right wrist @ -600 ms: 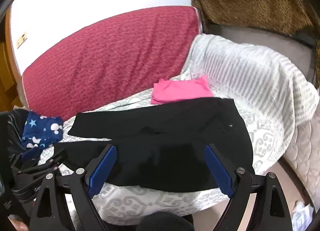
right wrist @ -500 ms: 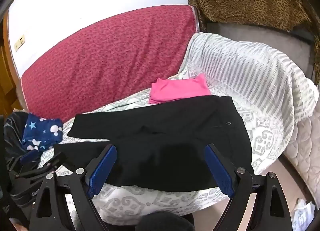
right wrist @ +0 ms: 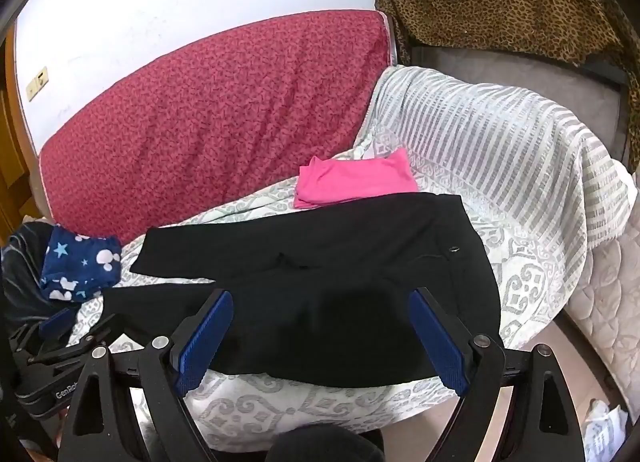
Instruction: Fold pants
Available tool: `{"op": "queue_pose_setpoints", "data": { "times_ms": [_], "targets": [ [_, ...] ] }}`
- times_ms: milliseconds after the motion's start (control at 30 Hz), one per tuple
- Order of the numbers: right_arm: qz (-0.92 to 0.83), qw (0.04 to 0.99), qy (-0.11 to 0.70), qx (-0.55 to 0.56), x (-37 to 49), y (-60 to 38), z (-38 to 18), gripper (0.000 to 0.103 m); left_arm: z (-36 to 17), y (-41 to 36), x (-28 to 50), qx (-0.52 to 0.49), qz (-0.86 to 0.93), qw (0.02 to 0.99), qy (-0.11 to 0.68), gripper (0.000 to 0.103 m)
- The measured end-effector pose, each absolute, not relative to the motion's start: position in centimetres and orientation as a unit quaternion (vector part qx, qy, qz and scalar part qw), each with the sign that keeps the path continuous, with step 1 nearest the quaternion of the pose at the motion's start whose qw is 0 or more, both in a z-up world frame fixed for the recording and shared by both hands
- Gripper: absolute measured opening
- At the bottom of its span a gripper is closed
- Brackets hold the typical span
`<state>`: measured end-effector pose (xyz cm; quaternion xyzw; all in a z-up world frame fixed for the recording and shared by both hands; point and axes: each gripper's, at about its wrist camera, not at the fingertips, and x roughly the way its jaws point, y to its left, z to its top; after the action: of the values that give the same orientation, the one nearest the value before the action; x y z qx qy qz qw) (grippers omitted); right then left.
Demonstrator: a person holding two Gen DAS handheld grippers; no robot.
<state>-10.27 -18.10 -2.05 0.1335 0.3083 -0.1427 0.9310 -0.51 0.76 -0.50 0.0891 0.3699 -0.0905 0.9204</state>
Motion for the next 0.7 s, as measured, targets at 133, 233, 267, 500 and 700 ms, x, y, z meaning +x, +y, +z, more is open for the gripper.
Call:
{"op": "queue_pose_setpoints", "data": {
  "times_ms": [133, 233, 267, 500, 700],
  "targets": [
    [-0.147, 0.929, 0.314, 0.133, -10.0, -17.9, -2.0, 0.091, -0.6, 1.1, -0.5, 0.09, -0.094, 0.92, 0.37, 0.089],
    [-0.147, 0.928, 0.317, 0.13, -9.9, -17.7, -2.1, 0.091, -0.9, 1.2, -0.5, 0.092, -0.094, 0.918, 0.374, 0.089],
    [-0.147, 0.927, 0.319, 0.13, -9.9, -17.6, -2.2, 0.091, -1.0, 1.2, -0.4, 0.092, -0.095, 0.917, 0.375, 0.089],
    [-0.144, 0.926, 0.326, 0.124, -9.5, -17.4, -2.3, 0.091, -1.5, 1.4, -0.3, 0.09, -0.097, 0.915, 0.381, 0.089],
    [-0.143, 0.925, 0.329, 0.122, -9.5, -17.2, -2.5, 0.091, -1.9, 1.7, -0.3, 0.085, -0.098, 0.914, 0.384, 0.089]
  ]
}}
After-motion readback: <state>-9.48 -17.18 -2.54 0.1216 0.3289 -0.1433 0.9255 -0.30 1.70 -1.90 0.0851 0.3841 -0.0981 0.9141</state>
